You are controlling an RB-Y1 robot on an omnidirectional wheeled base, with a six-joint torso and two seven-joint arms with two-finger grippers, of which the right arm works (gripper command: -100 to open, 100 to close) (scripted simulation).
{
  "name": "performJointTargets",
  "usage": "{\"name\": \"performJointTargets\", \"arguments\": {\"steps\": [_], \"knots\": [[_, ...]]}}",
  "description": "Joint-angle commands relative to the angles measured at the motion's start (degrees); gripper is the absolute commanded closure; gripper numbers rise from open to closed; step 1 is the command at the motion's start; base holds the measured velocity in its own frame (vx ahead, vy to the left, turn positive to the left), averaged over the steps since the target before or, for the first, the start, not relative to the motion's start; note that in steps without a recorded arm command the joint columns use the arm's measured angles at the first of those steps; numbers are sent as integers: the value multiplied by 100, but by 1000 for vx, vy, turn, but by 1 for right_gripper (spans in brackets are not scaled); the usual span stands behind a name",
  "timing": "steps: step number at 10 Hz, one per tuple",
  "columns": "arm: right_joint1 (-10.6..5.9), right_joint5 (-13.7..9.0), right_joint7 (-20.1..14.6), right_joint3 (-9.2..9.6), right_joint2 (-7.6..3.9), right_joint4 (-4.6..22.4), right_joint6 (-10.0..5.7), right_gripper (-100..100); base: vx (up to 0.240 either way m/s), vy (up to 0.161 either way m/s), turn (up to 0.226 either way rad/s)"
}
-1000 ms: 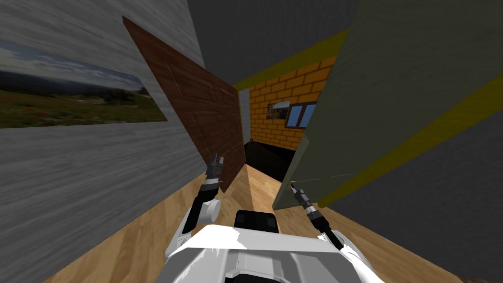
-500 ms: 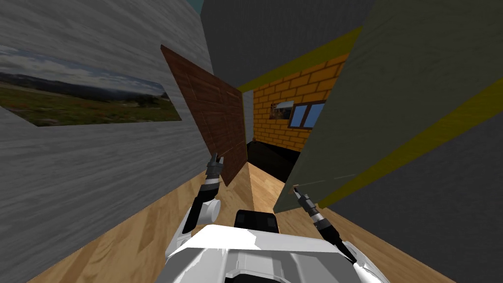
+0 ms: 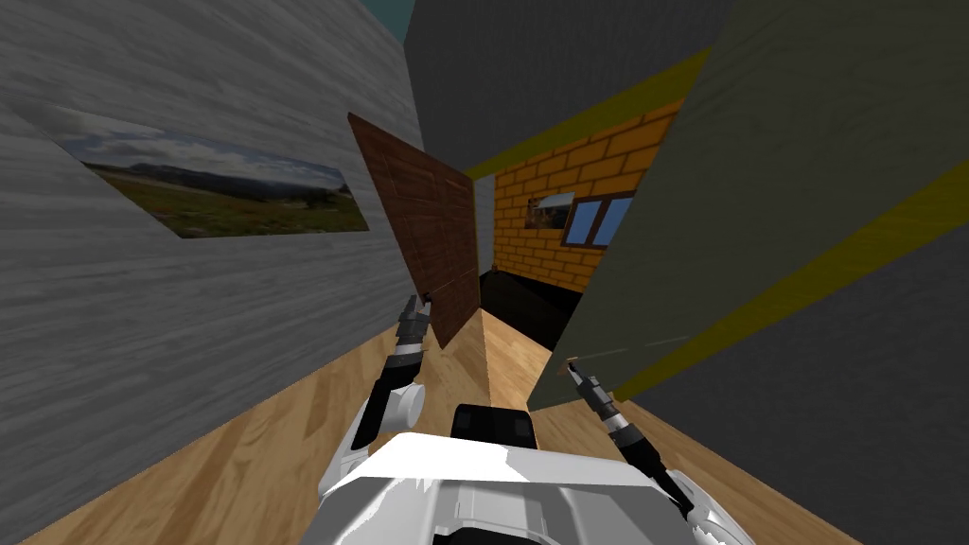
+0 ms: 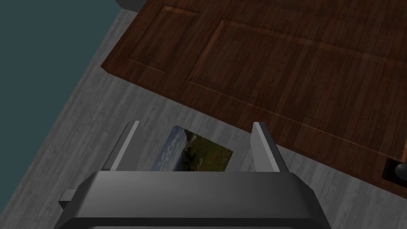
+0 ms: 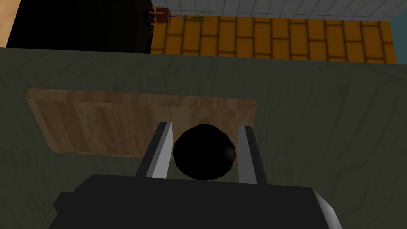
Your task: Pull the door open
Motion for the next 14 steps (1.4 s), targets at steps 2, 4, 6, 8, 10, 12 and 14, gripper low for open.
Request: {"name": "performJointTargets", "arguments": {"steps": [2, 4, 6, 8, 10, 12, 14], "knots": [[54, 6, -5, 20, -15, 30, -82, 100, -183, -77, 108], [63, 6, -17, 32, -39, 80, -162, 100, -73, -60, 66], [72, 7, -29, 44, -63, 127, -239, 100, -158, -102, 186], [81, 7, -42, 57, -88, 179, -323, 100, -203, -91, 152], [63, 20, -39, 76, -60, 177, -327, 100, -140, -62, 56], [117, 18, -30, 93, -59, 83, -264, 100, -175, -85, 169], [153, 9, -21, 98, -65, -18, -202, 100, -225, -85, 158]]}}
